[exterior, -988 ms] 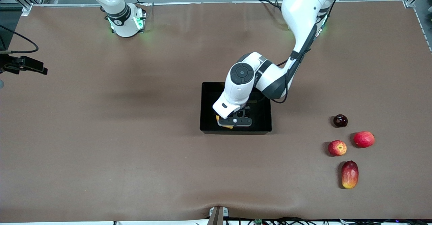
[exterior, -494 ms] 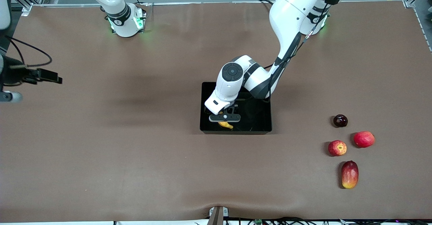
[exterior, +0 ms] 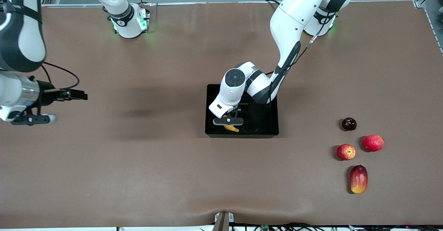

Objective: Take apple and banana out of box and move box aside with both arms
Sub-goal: 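Carry the banana out with the left gripper while the right gripper grasps the tray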

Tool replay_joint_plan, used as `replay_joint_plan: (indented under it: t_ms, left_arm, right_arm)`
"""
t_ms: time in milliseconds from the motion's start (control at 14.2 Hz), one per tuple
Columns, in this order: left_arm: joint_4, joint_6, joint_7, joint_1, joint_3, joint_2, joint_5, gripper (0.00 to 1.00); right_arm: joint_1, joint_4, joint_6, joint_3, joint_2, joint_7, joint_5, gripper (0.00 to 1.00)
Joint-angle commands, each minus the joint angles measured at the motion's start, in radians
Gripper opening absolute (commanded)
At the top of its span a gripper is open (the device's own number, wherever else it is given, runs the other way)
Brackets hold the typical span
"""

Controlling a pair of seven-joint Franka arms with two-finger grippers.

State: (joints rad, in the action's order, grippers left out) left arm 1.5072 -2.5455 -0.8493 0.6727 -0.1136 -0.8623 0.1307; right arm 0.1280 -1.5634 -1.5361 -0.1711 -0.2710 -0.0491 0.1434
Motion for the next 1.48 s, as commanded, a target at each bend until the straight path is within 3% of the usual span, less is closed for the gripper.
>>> replay_joint_plan:
  t_ms: [0, 141, 282, 706, 847, 1059, 1200, 1412]
  left_arm:
    - [0.008, -0.019, -0.094, 0.015, 0.014, 0.009, 0.024, 0.00]
    - [0.008, -0.003, -0.105, 0.015, 0.017, 0.031, 0.030, 0.00]
    - [-0.001, 0.066, -0.103, 0.007, 0.019, 0.075, 0.047, 0.00]
    - [-0.002, 0.312, 0.001, -0.051, 0.009, 0.284, 0.033, 0.00]
    - [-0.001, 0.370, 0.045, -0.102, 0.003, 0.337, 0.027, 0.00]
    - [-0.001, 0.450, 0.269, -0.217, 0.005, 0.394, -0.071, 0.00]
    - [-0.001, 0.473, 0.390, -0.295, 0.005, 0.402, -0.109, 0.00]
    - [0.007, 0.526, 0.577, -0.405, 0.008, 0.390, -0.120, 0.00]
  right_arm:
    - [0.088, -0.010, -0.018, -0.002, 0.007, 0.170, 0.021, 1.00]
    - [0.148, -0.010, -0.045, -0.002, 0.003, 0.221, 0.059, 1.00]
    - [0.173, -0.010, -0.078, -0.002, -0.017, 0.222, 0.158, 1.00]
    - [0.335, -0.040, -0.194, -0.002, -0.052, 0.341, 0.182, 1.00]
    - [0.387, -0.073, -0.292, -0.001, -0.085, 0.341, 0.186, 1.00]
    - [0.467, -0.101, -0.409, -0.002, -0.137, 0.354, 0.221, 1.00]
    - [0.508, -0.101, -0.473, -0.002, -0.180, 0.356, 0.275, 1.00]
    - [0.573, -0.099, -0.570, -0.002, -0.244, 0.374, 0.281, 1.00]
